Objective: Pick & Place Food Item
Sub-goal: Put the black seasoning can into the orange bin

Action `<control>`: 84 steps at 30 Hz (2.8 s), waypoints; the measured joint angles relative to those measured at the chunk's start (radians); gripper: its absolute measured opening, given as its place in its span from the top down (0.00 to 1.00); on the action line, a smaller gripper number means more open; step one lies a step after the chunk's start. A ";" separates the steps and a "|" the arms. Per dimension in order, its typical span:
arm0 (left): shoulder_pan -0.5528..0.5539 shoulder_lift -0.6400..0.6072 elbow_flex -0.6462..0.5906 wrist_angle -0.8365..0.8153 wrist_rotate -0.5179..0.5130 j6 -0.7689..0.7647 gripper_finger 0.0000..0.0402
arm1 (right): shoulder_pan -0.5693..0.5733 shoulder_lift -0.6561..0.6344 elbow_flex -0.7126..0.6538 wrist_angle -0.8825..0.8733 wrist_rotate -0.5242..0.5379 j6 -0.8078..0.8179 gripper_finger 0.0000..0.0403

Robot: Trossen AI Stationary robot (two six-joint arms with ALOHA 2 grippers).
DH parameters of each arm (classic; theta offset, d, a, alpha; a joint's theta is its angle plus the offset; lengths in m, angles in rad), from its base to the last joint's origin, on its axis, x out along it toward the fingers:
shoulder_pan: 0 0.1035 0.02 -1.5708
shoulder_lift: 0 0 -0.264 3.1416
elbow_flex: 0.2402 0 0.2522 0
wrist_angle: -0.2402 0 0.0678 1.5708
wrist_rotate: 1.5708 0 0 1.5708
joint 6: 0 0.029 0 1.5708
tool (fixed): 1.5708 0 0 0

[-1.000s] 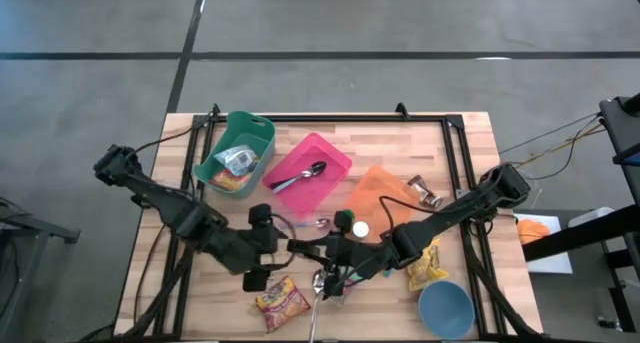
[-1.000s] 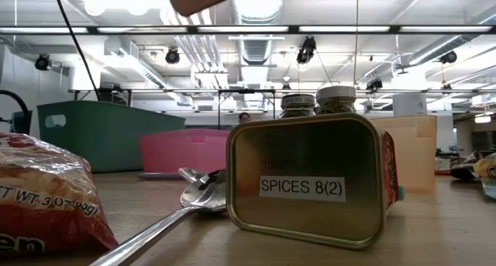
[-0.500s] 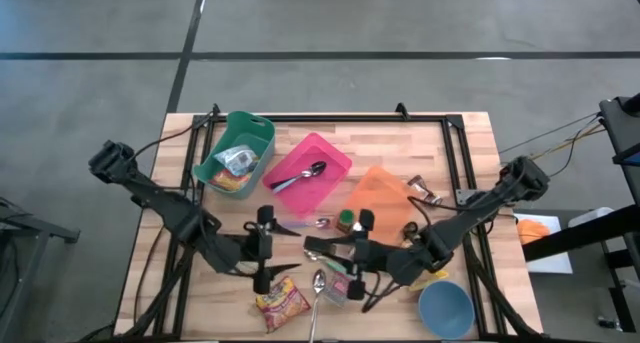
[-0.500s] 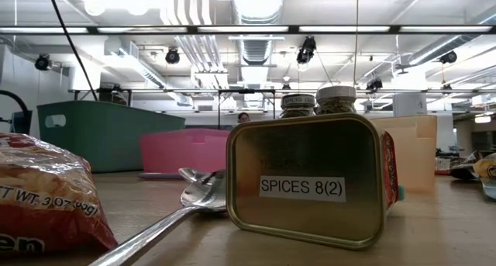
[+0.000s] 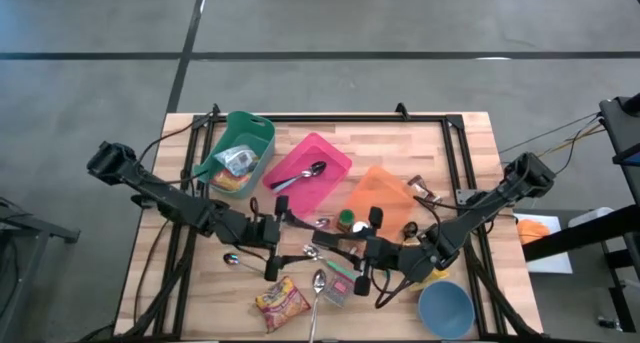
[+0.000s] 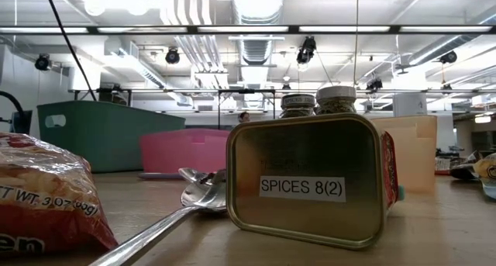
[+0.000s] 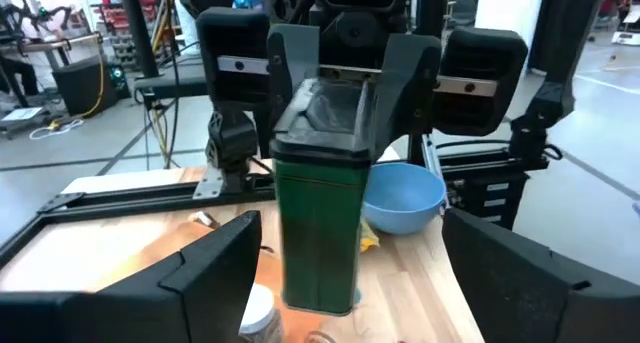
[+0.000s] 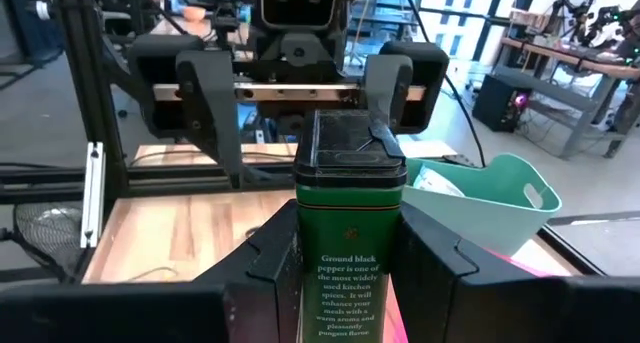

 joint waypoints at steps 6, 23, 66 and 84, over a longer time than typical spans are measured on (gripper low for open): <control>0.017 0.003 0.000 0.024 0.082 0.044 0.22 | 0.000 0.000 0.000 0.008 -0.001 -0.019 0.73; 0.026 0.063 -0.008 0.136 0.180 0.044 0.22 | -0.001 0.008 -0.015 0.165 -0.095 -0.135 0.73; 0.040 0.066 0.045 -0.116 0.231 -0.060 0.73 | -0.009 0.005 0.002 0.017 -0.213 -0.116 0.47; 0.093 0.066 0.043 -0.216 0.217 -0.146 0.73 | -0.106 0.010 0.302 -0.671 -0.366 0.208 0.47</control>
